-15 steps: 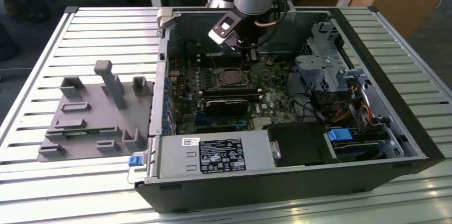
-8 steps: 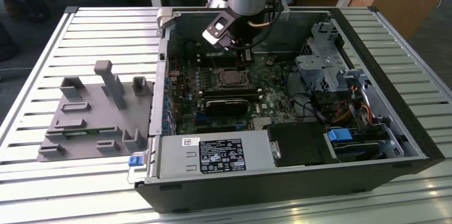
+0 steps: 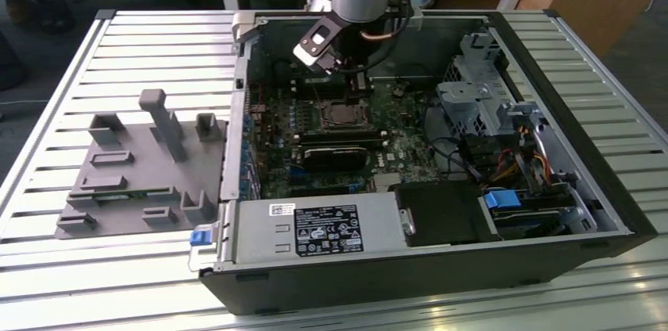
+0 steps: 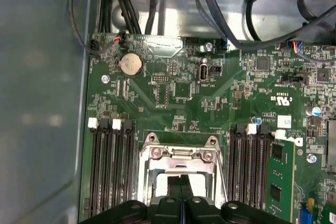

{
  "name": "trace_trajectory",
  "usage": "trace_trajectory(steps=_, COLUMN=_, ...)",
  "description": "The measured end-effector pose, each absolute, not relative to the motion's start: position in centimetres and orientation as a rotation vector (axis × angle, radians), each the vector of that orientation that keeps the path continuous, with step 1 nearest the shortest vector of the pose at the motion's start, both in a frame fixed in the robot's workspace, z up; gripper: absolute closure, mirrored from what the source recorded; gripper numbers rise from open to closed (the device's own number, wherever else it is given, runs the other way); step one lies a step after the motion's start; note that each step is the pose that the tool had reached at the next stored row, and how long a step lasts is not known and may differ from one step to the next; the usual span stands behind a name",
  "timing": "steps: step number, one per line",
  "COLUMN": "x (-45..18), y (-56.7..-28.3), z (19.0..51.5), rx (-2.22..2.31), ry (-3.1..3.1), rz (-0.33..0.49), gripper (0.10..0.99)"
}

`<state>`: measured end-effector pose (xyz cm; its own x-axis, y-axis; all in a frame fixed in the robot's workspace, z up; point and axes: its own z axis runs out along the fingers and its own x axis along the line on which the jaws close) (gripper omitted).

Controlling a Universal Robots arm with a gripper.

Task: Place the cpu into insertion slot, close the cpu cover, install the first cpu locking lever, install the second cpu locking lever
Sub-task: 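Close the cpu cover, then install the first cpu locking lever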

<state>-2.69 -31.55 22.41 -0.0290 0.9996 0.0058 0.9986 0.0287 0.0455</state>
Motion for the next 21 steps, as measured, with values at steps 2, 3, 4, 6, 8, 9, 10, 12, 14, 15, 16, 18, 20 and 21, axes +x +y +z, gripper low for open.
trace_trajectory(steps=2, x=-2.83, y=-31.55, z=22.41, rx=2.17, ry=2.233, rz=0.057, gripper=0.976)
trace_trajectory(steps=3, x=-2.88, y=-31.55, z=22.41, rx=2.17, ry=2.233, rz=0.057, gripper=0.976)
trace_trajectory(steps=4, x=-2.95, y=-31.55, z=22.41, rx=2.17, ry=2.233, rz=0.057, gripper=0.976)
trace_trajectory(steps=6, x=-3.08, y=-31.55, z=22.41, rx=2.17, ry=2.233, rz=0.057, gripper=0.976)
trace_trajectory(steps=8, x=-3.19, y=-31.55, z=22.41, rx=2.17, ry=2.233, rz=0.057, gripper=0.976)
trace_trajectory(steps=9, x=-3.26, y=-31.55, z=22.41, rx=2.17, ry=2.233, rz=0.057, gripper=0.976)
trace_trajectory(steps=10, x=-3.31, y=-31.55, z=22.41, rx=2.17, ry=2.233, rz=0.057, gripper=0.976)
trace_trajectory(steps=12, x=-3.37, y=-31.55, z=22.41, rx=2.17, ry=2.233, rz=0.057, gripper=0.976)
trace_trajectory(steps=14, x=-3.38, y=-31.55, z=22.41, rx=2.169, ry=2.233, rz=0.057, gripper=0.976)
trace_trajectory(steps=15, x=-3.38, y=-31.56, z=22.42, rx=2.17, ry=2.233, rz=0.057, gripper=0.976)
trace_trajectory(steps=16, x=-3.39, y=-31.56, z=22.45, rx=2.17, ry=2.233, rz=0.057, gripper=0.976)
trace_trajectory(steps=18, x=-3.39, y=-31.56, z=22.6, rx=2.17, ry=2.233, rz=0.057, gripper=0.976)
trace_trajectory(steps=20, x=-3.39, y=-31.55, z=22.85, rx=2.17, ry=2.233, rz=0.057, gripper=0.976)
trace_trajectory(steps=21, x=-3.39, y=-31.55, z=22.99, rx=2.17, ry=2.233, rz=0.057, gripper=0.976)
